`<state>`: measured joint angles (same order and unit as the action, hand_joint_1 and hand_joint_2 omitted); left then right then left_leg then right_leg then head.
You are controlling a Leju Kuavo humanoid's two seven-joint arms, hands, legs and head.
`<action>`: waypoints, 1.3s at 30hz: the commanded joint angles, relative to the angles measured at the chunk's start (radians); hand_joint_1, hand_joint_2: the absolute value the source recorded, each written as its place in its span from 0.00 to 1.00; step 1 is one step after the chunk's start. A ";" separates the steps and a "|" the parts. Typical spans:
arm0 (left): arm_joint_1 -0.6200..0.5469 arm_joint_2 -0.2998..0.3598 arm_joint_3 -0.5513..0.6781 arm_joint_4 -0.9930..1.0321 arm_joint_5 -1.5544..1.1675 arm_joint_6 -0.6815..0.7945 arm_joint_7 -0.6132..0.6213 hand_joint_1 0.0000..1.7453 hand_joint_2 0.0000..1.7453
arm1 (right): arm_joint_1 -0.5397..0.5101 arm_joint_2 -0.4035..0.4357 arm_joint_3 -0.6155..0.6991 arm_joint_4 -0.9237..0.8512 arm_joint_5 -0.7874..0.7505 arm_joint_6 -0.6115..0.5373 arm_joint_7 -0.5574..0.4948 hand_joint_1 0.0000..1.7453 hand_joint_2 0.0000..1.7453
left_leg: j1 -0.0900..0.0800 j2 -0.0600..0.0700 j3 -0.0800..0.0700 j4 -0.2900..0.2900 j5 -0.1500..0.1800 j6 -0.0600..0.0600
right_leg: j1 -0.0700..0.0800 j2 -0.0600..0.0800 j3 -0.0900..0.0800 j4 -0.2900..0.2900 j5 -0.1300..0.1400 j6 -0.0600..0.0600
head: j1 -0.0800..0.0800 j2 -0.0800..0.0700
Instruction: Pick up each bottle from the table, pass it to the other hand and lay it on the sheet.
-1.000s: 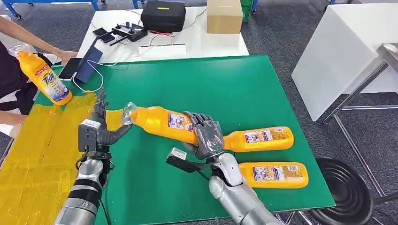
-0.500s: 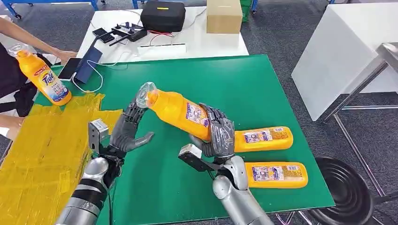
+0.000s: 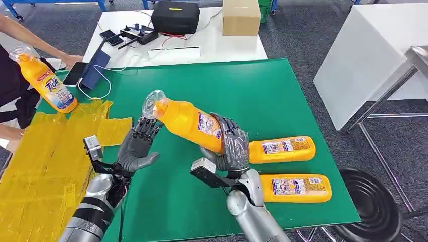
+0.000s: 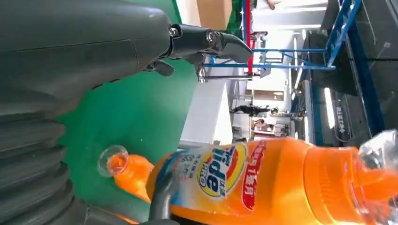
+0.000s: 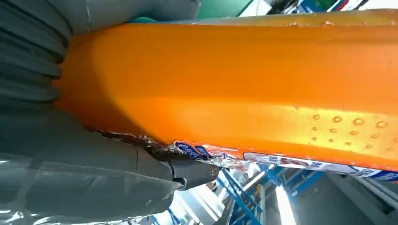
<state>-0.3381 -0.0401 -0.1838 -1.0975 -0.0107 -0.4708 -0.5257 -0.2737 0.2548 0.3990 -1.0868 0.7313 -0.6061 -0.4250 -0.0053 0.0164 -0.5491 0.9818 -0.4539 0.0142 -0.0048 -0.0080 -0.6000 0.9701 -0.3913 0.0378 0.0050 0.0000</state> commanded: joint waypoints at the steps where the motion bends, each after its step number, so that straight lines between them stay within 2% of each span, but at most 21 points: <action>1: -0.020 0.033 -0.076 0.000 0.011 0.030 0.009 0.00 1.00 | -0.038 0.033 0.106 0.131 -0.094 0.199 -0.040 1.00 1.00 | 0.001 0.001 0.003 0.000 -0.001 -0.001 | 0.001 0.002 0.003 -0.001 -0.001 -0.001 | 0.000 0.000; 7: -0.060 0.010 -0.077 0.042 -0.014 0.090 0.014 0.00 1.00 | -0.047 0.071 0.270 0.205 -0.064 0.262 -0.039 1.00 1.00 | 0.002 -0.001 0.003 0.000 -0.002 -0.002 | 0.002 0.001 0.003 0.000 -0.001 -0.001 | 0.000 0.000; 11: -0.069 -0.003 -0.070 0.051 -0.020 0.111 0.014 0.00 1.00 | -0.043 0.070 0.324 0.216 -0.038 0.259 -0.016 1.00 1.00 | 0.002 -0.001 0.001 0.000 -0.001 -0.001 | 0.001 0.001 0.001 0.000 -0.001 0.000 | 0.000 0.000; 35: -0.052 -0.023 -0.061 0.006 -0.036 0.138 0.008 0.00 1.00 | -0.055 0.062 0.350 0.273 -0.020 0.213 0.015 1.00 1.00 | 0.003 -0.005 0.003 0.001 -0.002 -0.002 | 0.003 -0.003 0.004 0.000 -0.003 -0.001 | 0.000 0.000; 36: -0.042 -0.029 -0.057 -0.013 -0.036 0.149 0.008 0.06 1.00 | -0.051 0.060 0.352 0.274 -0.014 0.206 0.018 1.00 1.00 | 0.003 -0.005 0.004 0.001 -0.002 -0.002 | 0.003 -0.003 0.005 0.000 -0.003 -0.001 | 0.000 0.000; 37: -0.029 -0.036 -0.054 -0.034 -0.035 0.156 0.008 0.86 1.00 | -0.043 0.058 0.352 0.274 -0.010 0.199 0.020 1.00 1.00 | 0.002 -0.004 0.003 0.001 -0.002 -0.001 | 0.002 -0.002 0.004 -0.001 -0.003 -0.001 | 0.000 0.000; 38: -0.018 -0.040 -0.053 -0.051 -0.035 0.159 0.008 1.00 1.00 | -0.038 0.057 0.352 0.273 -0.007 0.197 0.019 1.00 1.00 | 0.002 -0.003 0.002 0.000 -0.001 -0.001 | 0.002 -0.002 0.002 -0.001 -0.002 0.000 | 0.000 0.000; 39: -0.004 -0.047 -0.049 -0.074 -0.034 0.169 0.009 1.00 1.00 | -0.031 0.054 0.350 0.271 -0.003 0.196 0.019 1.00 1.00 | 0.002 -0.005 0.003 0.000 -0.002 -0.001 | 0.002 -0.003 0.004 -0.001 -0.003 0.000 | 0.000 0.000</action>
<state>-0.3173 -0.0351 -0.2323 -1.1204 -0.0473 -0.3509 -0.5341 -0.3346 0.3243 0.6428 -0.8926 0.6859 -0.3979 -0.3956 -0.0052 0.0172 -0.5497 0.9817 -0.4537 0.0140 -0.0044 -0.0073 -0.6018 0.9702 -0.3913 0.0377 0.0050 0.0004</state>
